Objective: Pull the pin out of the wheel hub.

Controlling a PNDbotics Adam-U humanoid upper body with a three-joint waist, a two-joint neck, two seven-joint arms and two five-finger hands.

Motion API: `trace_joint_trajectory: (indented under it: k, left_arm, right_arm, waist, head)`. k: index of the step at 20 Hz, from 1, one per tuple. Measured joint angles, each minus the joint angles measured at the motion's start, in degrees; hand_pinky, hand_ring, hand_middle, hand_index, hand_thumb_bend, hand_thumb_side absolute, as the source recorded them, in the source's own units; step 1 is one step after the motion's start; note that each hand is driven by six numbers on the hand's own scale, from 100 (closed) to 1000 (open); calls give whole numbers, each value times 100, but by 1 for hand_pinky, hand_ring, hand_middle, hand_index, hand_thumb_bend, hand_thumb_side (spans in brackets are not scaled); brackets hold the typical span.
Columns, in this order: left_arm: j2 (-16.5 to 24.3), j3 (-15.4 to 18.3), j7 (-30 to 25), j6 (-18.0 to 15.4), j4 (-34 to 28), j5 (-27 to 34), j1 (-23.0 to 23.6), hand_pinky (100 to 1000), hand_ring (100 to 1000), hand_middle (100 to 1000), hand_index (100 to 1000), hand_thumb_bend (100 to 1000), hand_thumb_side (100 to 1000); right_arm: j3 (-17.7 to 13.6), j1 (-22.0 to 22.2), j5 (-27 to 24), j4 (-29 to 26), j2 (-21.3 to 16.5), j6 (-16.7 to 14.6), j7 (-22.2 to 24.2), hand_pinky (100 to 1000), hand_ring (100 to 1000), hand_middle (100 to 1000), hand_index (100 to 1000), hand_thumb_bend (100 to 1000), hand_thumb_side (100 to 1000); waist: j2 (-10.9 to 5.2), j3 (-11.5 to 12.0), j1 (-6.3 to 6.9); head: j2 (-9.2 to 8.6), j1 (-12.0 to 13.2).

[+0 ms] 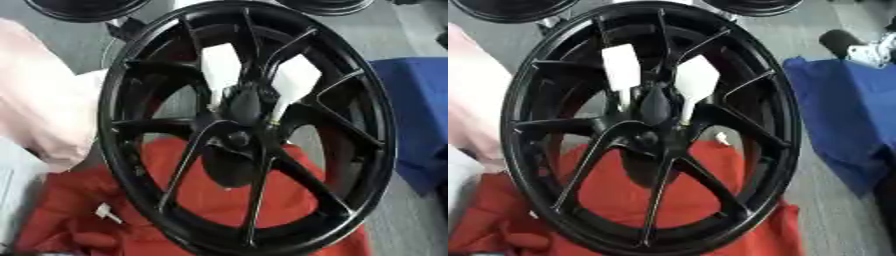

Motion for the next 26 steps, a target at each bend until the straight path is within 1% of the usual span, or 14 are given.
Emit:
trace_joint_trajectory:
  k: [5, 10, 13, 16, 17, 19, 22, 26]
  left_arm:
    - [0, -5, -14, 5, 4, 6, 0, 656, 507, 434, 710, 330, 567]
    - [0, -6, -32, 7, 34, 17, 8, 656, 507, 434, 710, 329, 567]
    - [0, -6, -33, 7, 37, 17, 29, 656, 507, 434, 710, 329, 568]
    - [0, -6, -34, 8, 38, 17, 35, 656, 507, 434, 710, 328, 569]
    - [0, -8, -36, 9, 39, 18, 35, 656, 507, 434, 710, 323, 573]
    - [0, -10, -40, 7, 47, 18, 41, 656, 507, 434, 710, 328, 569]
    - [0, -9, -40, 7, 66, 18, 85, 656, 506, 434, 710, 328, 570]
    - [0, -9, -39, 7, 70, 21, 93, 656, 507, 434, 711, 327, 571]
  right_arm:
    - [397, -378, 55, 373, 1, -125, -125, 861, 793, 772, 856, 100, 236]
    - [853, -807, 258, 418, 90, -105, -105, 860, 791, 768, 853, 100, 229]
    - [1086, -1074, 344, 399, 243, -15, -15, 860, 791, 767, 853, 100, 228]
    - [1220, -1209, 381, 383, 336, 61, 61, 857, 792, 767, 850, 100, 239]
    - [1274, -1278, 411, 379, 382, 96, 96, 857, 794, 768, 851, 100, 224]
    - [1428, -1496, 516, 380, 546, 202, 202, 858, 801, 775, 855, 100, 254]
    - [1652, -1799, 702, 427, 817, 386, 386, 860, 809, 783, 860, 100, 261]
    - [1847, -2148, 903, 544, 1113, 531, 531, 863, 817, 791, 866, 100, 275]
  waist:
    - [-2, 5, -3]
    - [-6, -15, 2]
    - [-20, -42, 18]
    - [-29, -48, 20]
    - [-35, -43, 23]
    - [-52, -44, 33]
    - [-56, -65, 37]
    - [-56, -78, 37]
  head:
    - [10, -5]
    - [62, 5]
    - [99, 31]
    - [103, 48]
    - [103, 48]
    - [103, 56]
    - [103, 96]
    - [102, 132]
